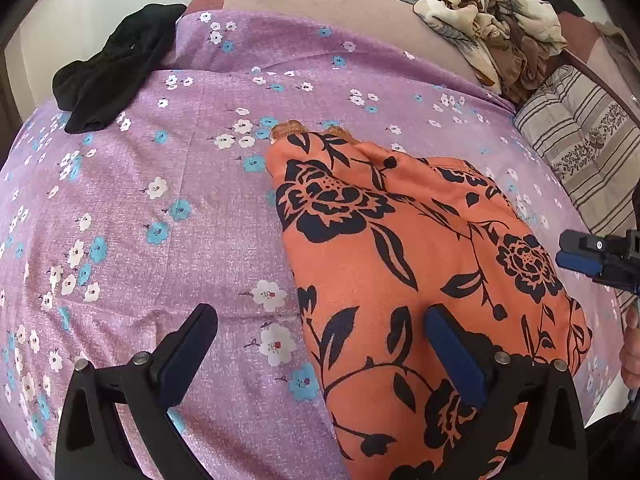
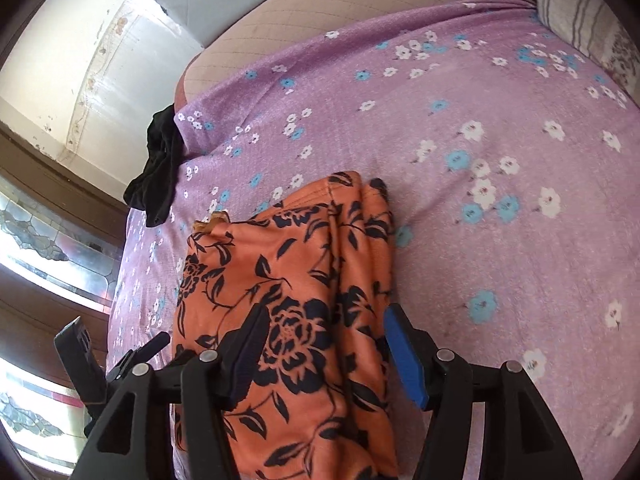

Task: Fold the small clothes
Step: 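Open the right gripper and release the folded dress strip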

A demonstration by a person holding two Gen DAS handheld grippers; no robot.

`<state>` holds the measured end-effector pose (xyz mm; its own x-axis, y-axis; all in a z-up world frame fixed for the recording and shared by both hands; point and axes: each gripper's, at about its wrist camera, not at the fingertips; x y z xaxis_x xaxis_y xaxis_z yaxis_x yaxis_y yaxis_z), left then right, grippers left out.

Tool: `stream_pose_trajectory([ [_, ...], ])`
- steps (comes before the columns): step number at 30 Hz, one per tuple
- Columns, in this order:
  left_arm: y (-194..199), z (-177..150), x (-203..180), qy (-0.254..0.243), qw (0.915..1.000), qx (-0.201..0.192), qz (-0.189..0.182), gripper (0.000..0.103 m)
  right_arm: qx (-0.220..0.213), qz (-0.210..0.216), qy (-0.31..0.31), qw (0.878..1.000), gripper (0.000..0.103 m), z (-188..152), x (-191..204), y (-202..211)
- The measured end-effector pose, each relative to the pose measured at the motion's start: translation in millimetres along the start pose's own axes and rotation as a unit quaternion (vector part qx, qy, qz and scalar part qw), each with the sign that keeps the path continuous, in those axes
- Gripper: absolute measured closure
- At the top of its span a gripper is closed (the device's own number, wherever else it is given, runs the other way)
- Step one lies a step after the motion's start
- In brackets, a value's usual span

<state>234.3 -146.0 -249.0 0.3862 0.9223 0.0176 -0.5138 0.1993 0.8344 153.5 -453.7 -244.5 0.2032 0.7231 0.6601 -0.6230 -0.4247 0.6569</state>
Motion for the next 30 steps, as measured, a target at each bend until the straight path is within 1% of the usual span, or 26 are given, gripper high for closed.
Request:
stream_pose_trajectory([
  [4,0.2,2.6,-0.6,0.005,1.0000,-0.002,0.002,0.000,0.000,-0.012,-0.005,1.000,0.040,-3.5,-15.2,4.1],
  [8,-0.7,3.1,-3.1,0.002,1.0000,-0.004,0.005,0.000,0.008,-0.008,-0.014,1.000,0.040,-0.9,-24.0,-1.6],
  [14,-4.7,4.1,-4.3,0.003,1.0000,-0.001,0.003,0.000,0.019,-0.010,-0.011,1.000,0.040,3.1,-24.4,-13.6],
  [25,-7.5,3.6,-4.0,0.004,1.0000,0.005,-0.005,0.000,0.025,-0.012,-0.016,0.999,0.040,3.5,-29.9,-18.2],
  [27,-8.3,3.0,-4.9,0.004,0.9999,0.008,-0.009,0.000,0.027,-0.012,-0.015,0.999,0.040,3.0,-29.5,-18.7],
  [30,-12.2,1.6,-6.4,0.003,0.9993,0.023,-0.030,0.000,0.036,-0.015,-0.016,0.999,0.040,2.7,-31.9,-22.7],
])
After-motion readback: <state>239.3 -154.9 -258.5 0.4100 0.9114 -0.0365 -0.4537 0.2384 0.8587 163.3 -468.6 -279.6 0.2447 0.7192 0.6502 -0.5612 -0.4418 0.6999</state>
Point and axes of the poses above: each gripper's, at about its wrist camera, not at the fingertips, and y roughly against the way its jaws point, x to its left, z to its top, and after that the axes turned 11 degrees about z, right-handed
